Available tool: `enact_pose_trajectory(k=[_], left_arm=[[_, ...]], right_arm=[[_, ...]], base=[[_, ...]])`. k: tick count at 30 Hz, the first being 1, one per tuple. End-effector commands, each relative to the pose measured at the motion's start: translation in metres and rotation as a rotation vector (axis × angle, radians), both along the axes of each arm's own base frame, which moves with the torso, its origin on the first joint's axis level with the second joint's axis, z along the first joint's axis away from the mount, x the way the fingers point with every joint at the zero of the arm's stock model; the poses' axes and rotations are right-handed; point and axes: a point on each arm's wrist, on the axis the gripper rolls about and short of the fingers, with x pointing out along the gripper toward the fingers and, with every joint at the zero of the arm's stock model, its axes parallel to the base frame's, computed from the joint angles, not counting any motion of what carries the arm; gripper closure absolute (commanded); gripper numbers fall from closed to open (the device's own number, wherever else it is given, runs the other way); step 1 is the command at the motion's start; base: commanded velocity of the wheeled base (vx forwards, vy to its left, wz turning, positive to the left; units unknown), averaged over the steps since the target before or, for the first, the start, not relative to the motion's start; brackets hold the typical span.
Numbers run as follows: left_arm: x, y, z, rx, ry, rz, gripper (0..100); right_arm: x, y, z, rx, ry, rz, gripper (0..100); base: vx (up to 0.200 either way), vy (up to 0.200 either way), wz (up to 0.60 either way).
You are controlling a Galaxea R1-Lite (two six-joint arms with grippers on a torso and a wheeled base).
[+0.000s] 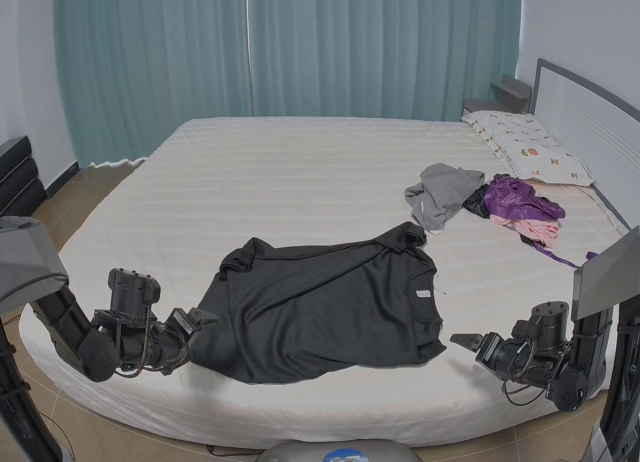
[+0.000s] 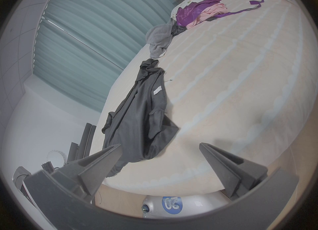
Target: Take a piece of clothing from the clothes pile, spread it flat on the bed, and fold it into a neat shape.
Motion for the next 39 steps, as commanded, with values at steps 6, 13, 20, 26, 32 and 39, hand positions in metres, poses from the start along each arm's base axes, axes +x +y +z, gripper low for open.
enact_pose_trajectory(k=[6,13,20,26,32,39], left_arm=[[0.009,0.004,-0.033,0.203,0.060,0.035,0],[0.015,0.007,-0.048,0.261,0.089,0.050,0],[0.028,0.010,-0.061,0.303,0.059,0.097,0],[0.035,0.012,-0.068,0.337,0.031,0.105,0],[0.038,0.014,-0.073,0.375,0.031,0.104,0],[0.039,0.014,-0.074,0.385,0.032,0.113,0]], right_arm=[[0.002,0.001,-0.003,-0.002,-0.003,0.003,0],[0.002,0.002,-0.005,-0.006,0.002,0.007,0],[0.003,0.006,-0.009,-0.010,0.008,0.019,0],[0.003,0.007,-0.010,-0.013,0.014,0.024,0],[0.003,0.008,-0.011,-0.015,0.015,0.025,0],[0.002,0.008,-0.011,-0.016,0.016,0.025,0]], base=[[0.000,0.000,0.00],[0.000,0.000,0.00],[0.000,0.000,0.00],[0.000,0.000,0.00],[0.000,0.000,0.00],[0.000,0.000,0.00]])
